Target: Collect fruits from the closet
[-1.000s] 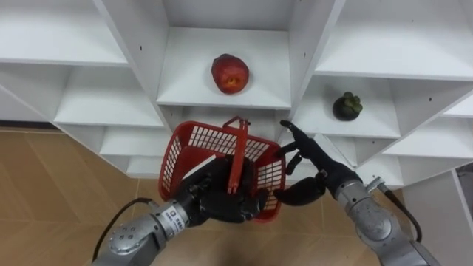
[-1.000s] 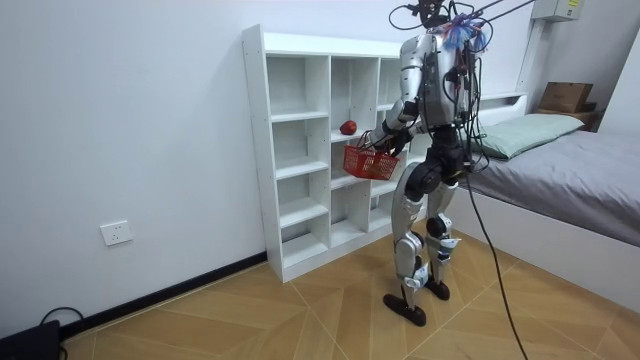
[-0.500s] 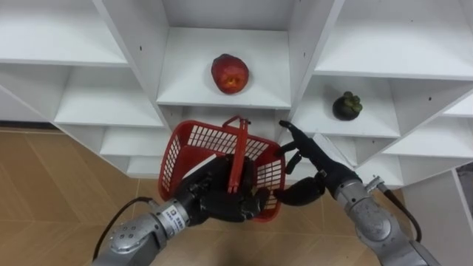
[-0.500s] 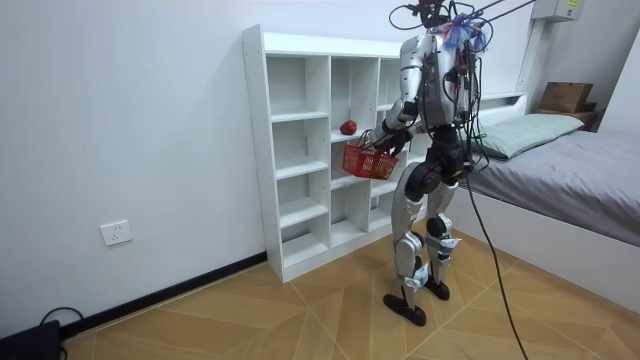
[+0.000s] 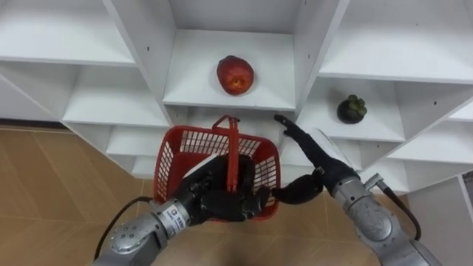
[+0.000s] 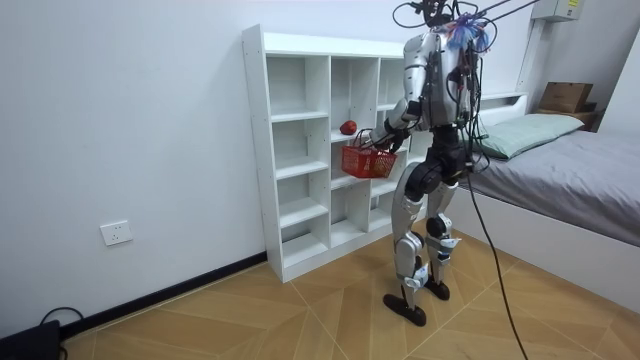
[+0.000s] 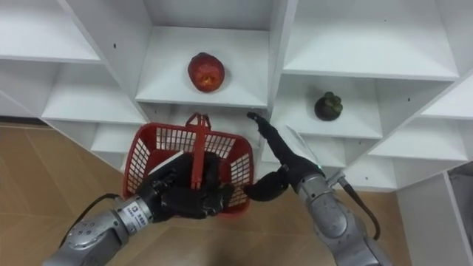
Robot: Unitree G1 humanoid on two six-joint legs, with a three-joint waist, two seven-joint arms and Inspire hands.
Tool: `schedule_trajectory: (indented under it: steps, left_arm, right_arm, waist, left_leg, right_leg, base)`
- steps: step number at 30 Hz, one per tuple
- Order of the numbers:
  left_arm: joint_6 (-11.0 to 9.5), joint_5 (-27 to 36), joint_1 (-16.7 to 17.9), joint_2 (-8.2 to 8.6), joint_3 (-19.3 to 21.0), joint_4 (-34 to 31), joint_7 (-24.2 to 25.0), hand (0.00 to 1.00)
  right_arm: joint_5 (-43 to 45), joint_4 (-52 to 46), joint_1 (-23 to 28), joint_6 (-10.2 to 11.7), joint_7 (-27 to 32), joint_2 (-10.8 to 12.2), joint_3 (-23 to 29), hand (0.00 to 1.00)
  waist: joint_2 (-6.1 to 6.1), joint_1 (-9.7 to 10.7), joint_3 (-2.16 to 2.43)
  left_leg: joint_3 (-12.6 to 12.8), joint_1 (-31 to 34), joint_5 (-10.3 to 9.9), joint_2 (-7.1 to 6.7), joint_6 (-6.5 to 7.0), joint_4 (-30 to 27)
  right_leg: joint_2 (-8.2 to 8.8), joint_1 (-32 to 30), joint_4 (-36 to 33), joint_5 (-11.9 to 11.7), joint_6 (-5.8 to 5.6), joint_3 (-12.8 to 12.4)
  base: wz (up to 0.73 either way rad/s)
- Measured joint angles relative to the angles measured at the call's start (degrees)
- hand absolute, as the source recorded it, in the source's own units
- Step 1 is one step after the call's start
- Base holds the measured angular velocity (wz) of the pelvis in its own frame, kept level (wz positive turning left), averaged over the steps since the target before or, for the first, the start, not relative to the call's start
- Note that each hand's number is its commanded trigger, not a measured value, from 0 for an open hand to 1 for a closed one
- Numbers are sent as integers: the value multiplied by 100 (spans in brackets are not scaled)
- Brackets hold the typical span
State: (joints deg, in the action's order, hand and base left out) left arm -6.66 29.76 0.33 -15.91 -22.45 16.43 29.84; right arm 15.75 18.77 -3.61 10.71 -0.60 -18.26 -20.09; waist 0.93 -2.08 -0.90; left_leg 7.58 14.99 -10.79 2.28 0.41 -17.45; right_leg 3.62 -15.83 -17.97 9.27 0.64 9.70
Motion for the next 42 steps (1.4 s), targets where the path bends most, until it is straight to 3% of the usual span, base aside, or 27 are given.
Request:
schedule_trajectory:
  steps: [4,10,17,26,31,42]
  left_arm:
    - [-22,-1,104,-19,6,0,-7,100]
    - [-40,-9,202,-21,201,171,-12,100]
    - [-40,-34,449,-86,502,224,-77,100]
    - [-40,-57,588,-58,879,311,-346,100]
    - [-88,-81,585,-34,990,725,-398,100]
    - [-87,-524,604,116,1245,1013,-461,100]
  right_arm:
    - [0,-264,166,8,-5,-1,-5,0]
    - [-9,-437,194,4,-210,3,-49,0]
    - [-670,-832,223,-30,-444,-9,-113,0]
    - [-736,-875,221,-29,-577,-17,-108,0]
    - [-839,-1153,221,-29,-562,9,-99,0]
    - [-843,-1499,196,3,20,124,135,0]
  waist:
    - [31,24,8]
    - [189,-51,3]
    - [430,-170,-1]
    - [538,-286,-3]
    - [614,-286,-17]
    - [680,-415,-16]
  left_leg:
    - [-27,-125,0,-19,0,17]
    - [-76,-293,0,-42,-3,10]
    - [-209,-411,-4,-4,-9,27]
    - [-369,-579,-8,-17,-17,80]
    - [-446,-580,-10,-33,-20,59]
    - [-462,-475,-32,-54,-27,-48]
  right_leg:
    - [26,143,5,42,-2,70]
    - [-16,369,49,61,8,144]
    - [-62,621,229,48,1,252]
    - [-55,897,330,46,-4,406]
    - [-51,973,352,47,-5,476]
    - [-78,970,377,46,-4,461]
  base:
    - [7]
    - [7]
    - [12]
    - [9]
    - [9]
    - [5]
